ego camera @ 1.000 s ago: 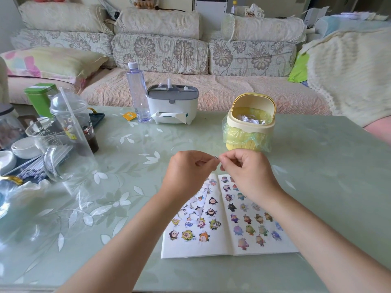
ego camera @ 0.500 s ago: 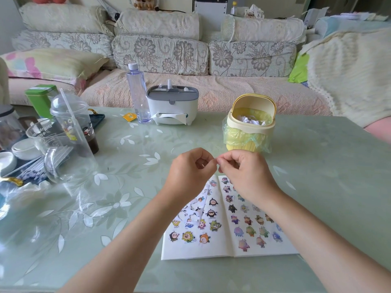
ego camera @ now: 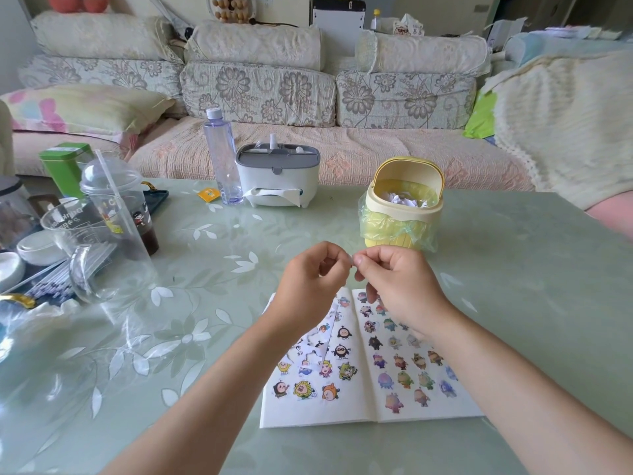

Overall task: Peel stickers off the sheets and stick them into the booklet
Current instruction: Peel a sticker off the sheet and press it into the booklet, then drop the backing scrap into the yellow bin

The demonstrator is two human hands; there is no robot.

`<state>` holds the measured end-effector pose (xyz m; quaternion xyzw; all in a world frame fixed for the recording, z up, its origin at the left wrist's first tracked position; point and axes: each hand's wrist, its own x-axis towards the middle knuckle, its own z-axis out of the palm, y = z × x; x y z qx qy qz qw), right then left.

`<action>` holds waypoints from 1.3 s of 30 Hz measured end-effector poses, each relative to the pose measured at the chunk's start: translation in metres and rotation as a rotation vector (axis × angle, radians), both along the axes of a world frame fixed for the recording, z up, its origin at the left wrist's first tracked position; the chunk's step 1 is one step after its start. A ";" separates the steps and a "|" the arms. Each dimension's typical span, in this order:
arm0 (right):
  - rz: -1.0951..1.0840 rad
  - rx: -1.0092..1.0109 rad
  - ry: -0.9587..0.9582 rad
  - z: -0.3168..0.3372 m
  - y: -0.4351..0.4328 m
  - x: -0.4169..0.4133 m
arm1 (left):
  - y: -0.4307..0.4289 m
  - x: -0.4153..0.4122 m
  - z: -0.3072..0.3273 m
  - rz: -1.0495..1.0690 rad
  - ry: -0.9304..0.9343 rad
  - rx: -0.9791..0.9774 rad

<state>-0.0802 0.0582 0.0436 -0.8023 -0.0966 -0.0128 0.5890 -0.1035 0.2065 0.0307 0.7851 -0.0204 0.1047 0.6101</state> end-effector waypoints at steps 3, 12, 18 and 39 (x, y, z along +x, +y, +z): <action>-0.009 0.057 0.040 0.000 0.000 0.001 | -0.002 0.000 0.002 -0.012 0.045 -0.090; -0.058 -0.133 -0.182 -0.002 -0.006 0.003 | -0.004 0.000 0.007 -0.030 0.089 -0.149; -0.043 -0.081 -0.179 -0.002 -0.008 0.004 | -0.007 0.006 0.008 0.022 0.064 -0.087; -0.578 -0.560 -0.438 0.036 -0.039 0.132 | 0.019 0.041 0.002 0.182 0.126 0.088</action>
